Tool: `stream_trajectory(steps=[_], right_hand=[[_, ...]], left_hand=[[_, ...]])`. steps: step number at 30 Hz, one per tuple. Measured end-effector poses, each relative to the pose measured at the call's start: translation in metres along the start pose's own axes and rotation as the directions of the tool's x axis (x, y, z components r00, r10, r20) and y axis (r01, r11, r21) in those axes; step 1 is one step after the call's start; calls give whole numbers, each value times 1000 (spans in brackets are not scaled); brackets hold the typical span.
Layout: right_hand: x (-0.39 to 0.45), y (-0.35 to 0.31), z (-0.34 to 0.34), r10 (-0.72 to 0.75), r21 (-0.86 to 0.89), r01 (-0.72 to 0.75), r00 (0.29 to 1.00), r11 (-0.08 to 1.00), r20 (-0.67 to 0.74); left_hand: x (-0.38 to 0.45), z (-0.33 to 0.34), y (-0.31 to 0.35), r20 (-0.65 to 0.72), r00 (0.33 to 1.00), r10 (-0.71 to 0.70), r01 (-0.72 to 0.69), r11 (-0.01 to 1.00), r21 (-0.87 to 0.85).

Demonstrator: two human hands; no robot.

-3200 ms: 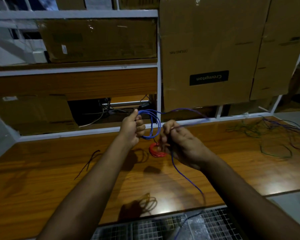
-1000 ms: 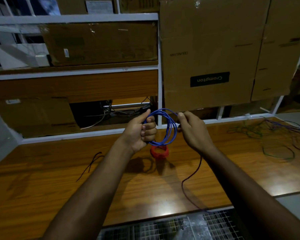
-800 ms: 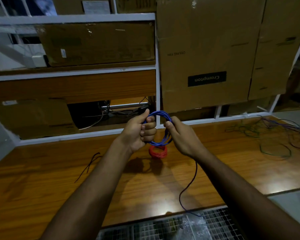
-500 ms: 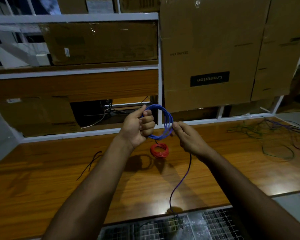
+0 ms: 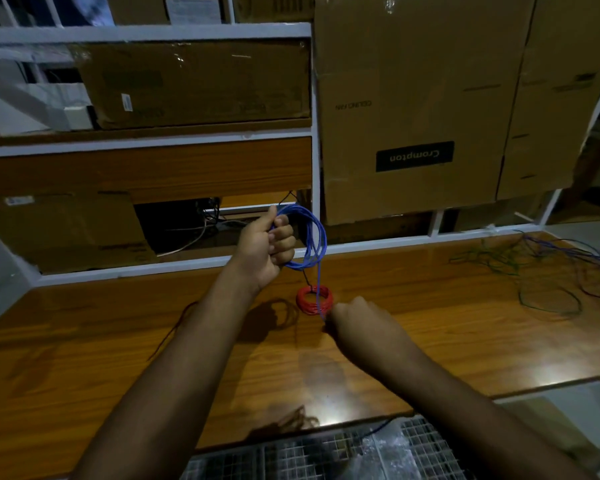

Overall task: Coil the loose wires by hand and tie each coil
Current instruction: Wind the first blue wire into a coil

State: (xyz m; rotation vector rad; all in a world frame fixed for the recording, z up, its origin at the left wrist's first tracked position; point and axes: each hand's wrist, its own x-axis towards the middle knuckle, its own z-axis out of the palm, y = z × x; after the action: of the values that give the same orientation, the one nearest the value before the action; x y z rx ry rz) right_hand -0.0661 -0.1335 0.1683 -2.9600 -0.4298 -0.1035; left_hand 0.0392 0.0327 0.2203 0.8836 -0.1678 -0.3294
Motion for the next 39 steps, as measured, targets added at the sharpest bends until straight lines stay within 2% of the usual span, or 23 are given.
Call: stream_trajectory(steps=[3, 5, 8, 10, 12, 14, 15, 17, 19, 23, 24, 25, 26, 27, 28, 29, 31, 32, 34, 37, 39], right_hand=[[-7, -13, -31, -239, 0, 241, 962, 971, 131], [-6, -18, -51, -366, 13, 367, 921, 930, 133], [12, -14, -75, -408, -54, 404, 910, 913, -70], [23, -9, -83, -407, -82, 399, 886, 913, -221], [32, -4, -86, -439, -128, 424, 814, 897, -381], [38, 1, -87, -457, -192, 420, 735, 887, -501], [40, 2, -89, -444, -220, 390, 710, 894, -547], [48, 7, -90, -354, -253, 251, 743, 934, -569], [53, 12, -89, -260, -270, 120, 775, 955, -576], [57, 22, -88, -135, -274, -29, 818, 961, -560], [59, 25, -87, -77, -211, -44, 844, 977, -531], [61, 28, -85, -1, -72, -39, 873, 997, -489], [62, 30, -85, 78, 159, -11, 905, 987, -419], [62, 33, -85, 132, 438, 23, 938, 899, -320], [59, 39, -84, 136, 671, 41, 969, 740, -208], [54, 46, -84, 90, 818, 34, 990, 574, -104], [45, 66, -78, -100, 954, -13, 994, 298, 45], [41, 77, -70, -185, 979, -50, 979, 197, 87], [35, 94, -51, -282, 987, -124, 948, 103, 148], [25, 112, -28, -364, 969, -219, 898, 119, 247], [18, 118, -23, -452, 953, -290, 841, 86, 297]], left_hand=[[-2, 1, -8, -7, 1000, -29, 29, 999, 35], [-5, 2, -13, -15, 999, -41, 42, 997, 63], [-10, 3, -18, -33, 998, -46, 50, 991, 128], [-14, 3, -20, -48, 999, -15, 26, 973, 230], [-17, 4, -22, -41, 999, -7, 18, 959, 284], [-19, 4, -22, -14, 999, -51, 53, 971, 235], [-21, 4, -21, 7, 996, -86, 83, 980, 181], [-22, 3, -19, 58, 986, -153, 147, 984, 97], [-23, 3, -18, 101, 976, -194, 182, 976, 117], [-28, 5, -13, 124, 971, -206, 182, 967, 181], [-29, 5, -11, 129, 971, -203, 177, 966, 188], [-30, 4, -9, 131, 971, -202, 175, 965, 194], [-30, 3, -7, 135, 970, -200, 173, 966, 189], [-31, 3, -5, 143, 970, -197, 173, 971, 164], [-31, 1, -3, 148, 971, -188, 171, 978, 121], [-30, 0, -2, 145, 974, -175, 166, 983, 73], [-29, -3, 3, 115, 983, -141, 143, 990, -3], [-28, -4, 4, 103, 987, -125, 129, 991, -30], [-27, -8, 9, 98, 991, -93, 100, 992, -72], [-27, -10, 13, 105, 992, -74, 82, 993, -80], [-27, -8, 11, 97, 992, -79, 85, 995, -60]])
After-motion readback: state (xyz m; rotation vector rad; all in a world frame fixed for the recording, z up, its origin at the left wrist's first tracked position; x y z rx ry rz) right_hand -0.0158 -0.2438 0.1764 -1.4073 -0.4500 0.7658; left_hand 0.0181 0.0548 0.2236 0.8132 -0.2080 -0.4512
